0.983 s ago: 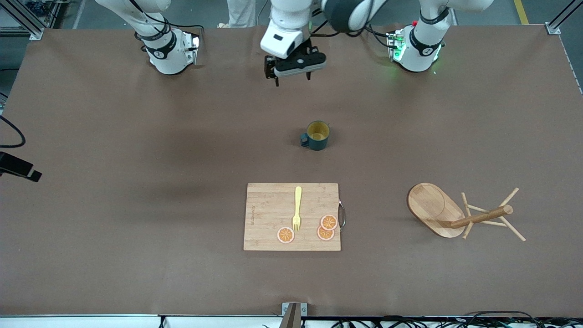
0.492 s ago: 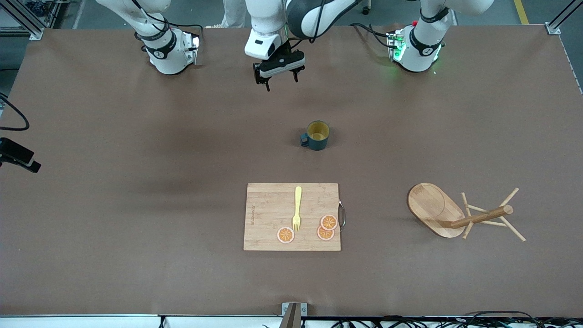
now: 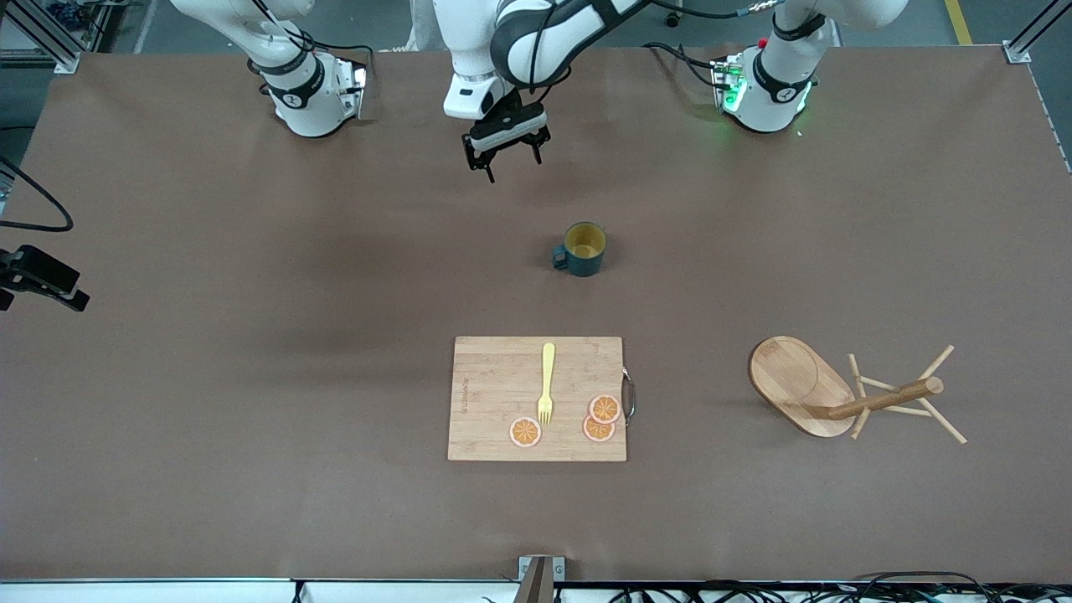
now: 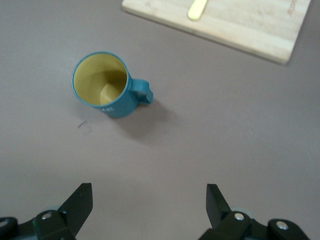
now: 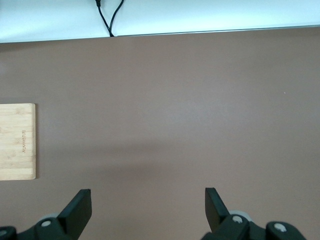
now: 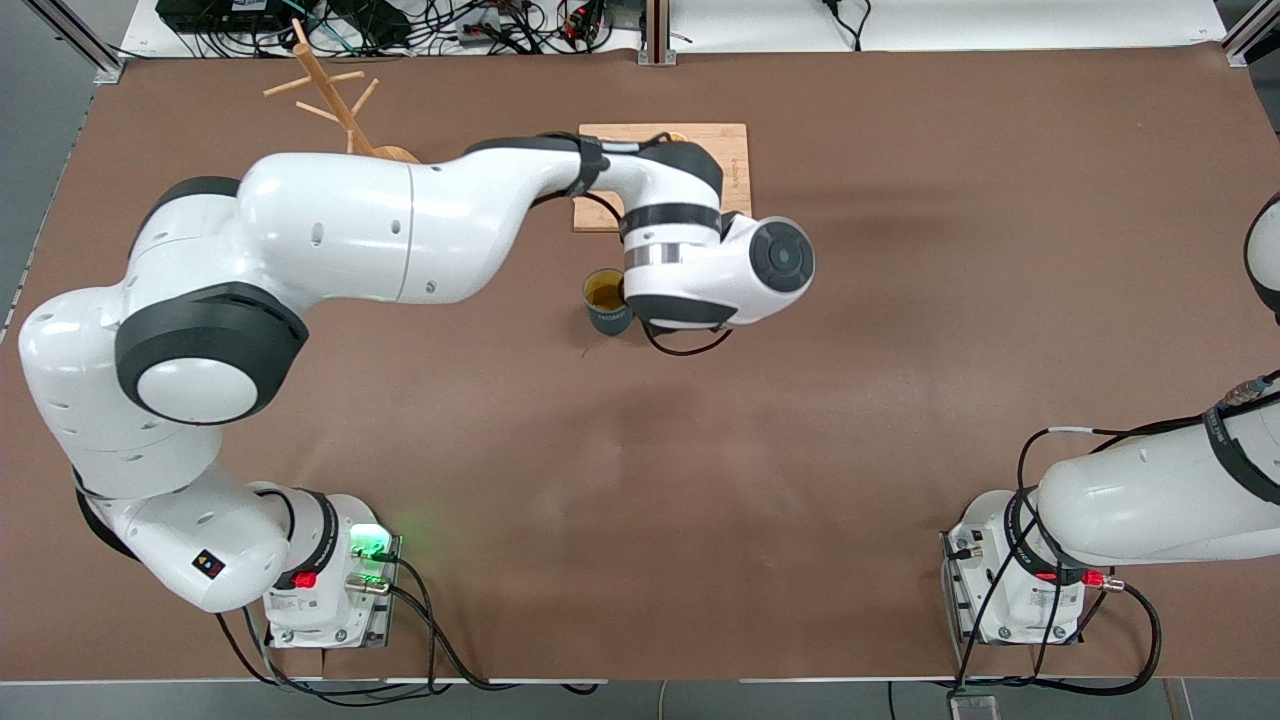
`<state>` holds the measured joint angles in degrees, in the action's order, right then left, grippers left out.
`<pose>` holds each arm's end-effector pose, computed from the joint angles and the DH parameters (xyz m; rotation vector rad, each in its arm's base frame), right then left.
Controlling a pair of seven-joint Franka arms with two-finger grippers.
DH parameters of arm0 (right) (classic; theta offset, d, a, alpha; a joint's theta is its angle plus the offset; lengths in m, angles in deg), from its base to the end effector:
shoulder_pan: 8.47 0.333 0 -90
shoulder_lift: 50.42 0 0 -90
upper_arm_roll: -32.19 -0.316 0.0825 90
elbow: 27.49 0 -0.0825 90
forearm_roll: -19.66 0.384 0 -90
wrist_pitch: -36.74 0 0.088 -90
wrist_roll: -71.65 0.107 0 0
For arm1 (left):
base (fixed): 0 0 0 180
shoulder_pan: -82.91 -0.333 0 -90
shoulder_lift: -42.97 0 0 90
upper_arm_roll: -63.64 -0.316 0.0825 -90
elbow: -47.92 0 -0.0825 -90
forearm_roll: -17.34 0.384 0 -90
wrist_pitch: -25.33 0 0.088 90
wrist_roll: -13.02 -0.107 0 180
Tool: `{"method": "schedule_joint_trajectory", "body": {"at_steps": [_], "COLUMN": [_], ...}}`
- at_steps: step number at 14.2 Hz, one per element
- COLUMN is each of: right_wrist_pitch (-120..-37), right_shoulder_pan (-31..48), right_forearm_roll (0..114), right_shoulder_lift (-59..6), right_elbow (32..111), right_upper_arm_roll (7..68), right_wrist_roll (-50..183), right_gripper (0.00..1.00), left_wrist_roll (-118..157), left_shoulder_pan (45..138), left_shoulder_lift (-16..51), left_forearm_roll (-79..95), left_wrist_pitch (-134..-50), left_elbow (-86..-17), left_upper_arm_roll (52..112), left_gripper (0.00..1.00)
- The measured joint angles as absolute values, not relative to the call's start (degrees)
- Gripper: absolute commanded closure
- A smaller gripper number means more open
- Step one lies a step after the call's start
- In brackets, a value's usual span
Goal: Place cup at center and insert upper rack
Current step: 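Lower the left gripper toward the mug handle, then close the left gripper on the teal mug handle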
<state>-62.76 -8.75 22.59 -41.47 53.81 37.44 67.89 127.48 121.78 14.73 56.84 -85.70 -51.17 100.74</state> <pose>0.6169 -0.0502 0.6221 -3.1070 0.0512 -0.2562 0.2363 -0.5995 0.3338 -2.9211 -0.5893 -0.5079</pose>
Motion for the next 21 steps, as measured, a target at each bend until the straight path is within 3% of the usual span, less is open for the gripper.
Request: {"method": "schedule_joint_trajectory", "body": {"at_steps": [7, 10, 21], "right_wrist_pitch": [-59.28, -59.28, -60.78], "right_shoulder_pan": [-8.61, -8.61, -8.61], "right_forearm_roll": [22.41, 22.10, 21.95], "right_shoulder_lift": [-43.51, -43.56, -43.99], "right_elbow": [54.48, 54.98, 56.93], "right_upper_arm_roll": [37.57, 37.60, 38.02], "right_wrist_roll": [67.88, 67.87, 67.85], "right_gripper": [0.00, 0.00, 0.00], "left_wrist_roll": [136.42, 139.30, 143.70], "left_shoulder_pan": [122.41, 124.83, 146.99], "left_shoulder_lift": [10.58, 7.86, 1.08], "left_forearm_roll": [68.33, 73.64, 75.29], "left_wrist_pitch": [-85.17, -84.99, -83.95], "left_elbow": [-55.74, -55.70, -48.47], "left_upper_arm_roll": [100.39, 97.64, 75.85], "left_gripper": [0.00, 0.00, 0.00]}}
